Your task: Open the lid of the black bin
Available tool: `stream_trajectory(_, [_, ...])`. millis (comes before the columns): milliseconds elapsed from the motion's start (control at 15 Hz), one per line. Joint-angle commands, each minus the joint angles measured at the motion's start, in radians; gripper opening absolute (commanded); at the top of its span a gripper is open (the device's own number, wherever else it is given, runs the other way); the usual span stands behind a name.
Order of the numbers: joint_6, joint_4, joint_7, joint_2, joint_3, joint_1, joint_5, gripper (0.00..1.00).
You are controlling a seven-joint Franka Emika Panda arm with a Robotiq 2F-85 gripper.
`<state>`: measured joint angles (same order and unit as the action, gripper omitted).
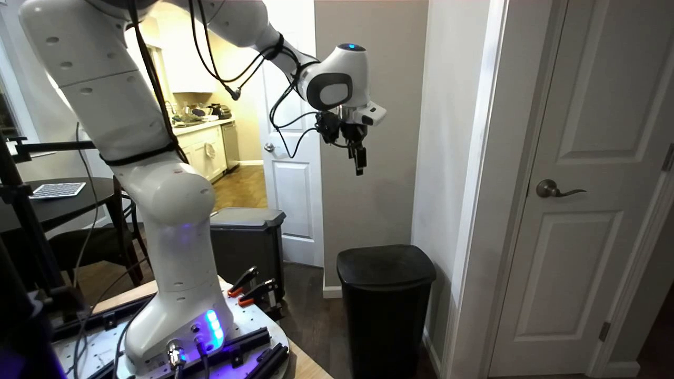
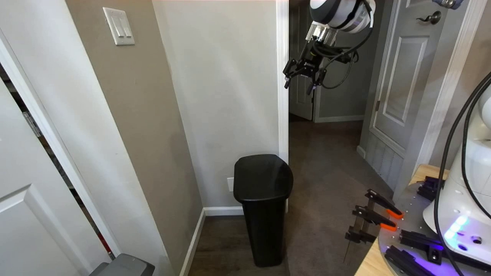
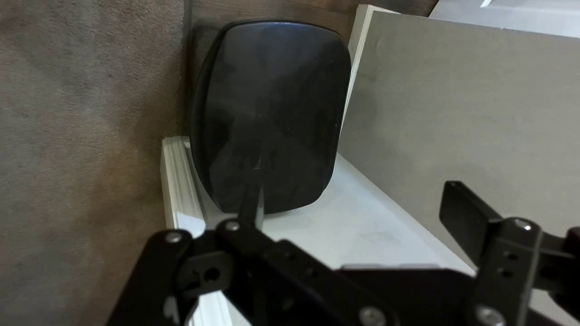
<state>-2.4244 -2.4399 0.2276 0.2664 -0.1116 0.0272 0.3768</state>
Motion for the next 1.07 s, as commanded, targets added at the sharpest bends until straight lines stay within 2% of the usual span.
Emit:
stream_trajectory(0, [0.027,0.09,-0.134,-0.124,-0.068,0.002,0.149,1.0])
stream_trajectory(200, [0.075,0.161,-0.267,-0.245,-0.122,0.022,0.324,1.0])
stream_trajectory(467, [0.152,0.264,-0.382,-0.44,-0.106,0.096,0.504,1.0])
stream_trajectory(733, [0.148,0.36,-0.382,-0.623,-0.06,0.14,0.555,1.0])
stream_trajectory(1000, [0.122,0.475,-0.354,-0.785,-0.028,0.159,0.522,1.0])
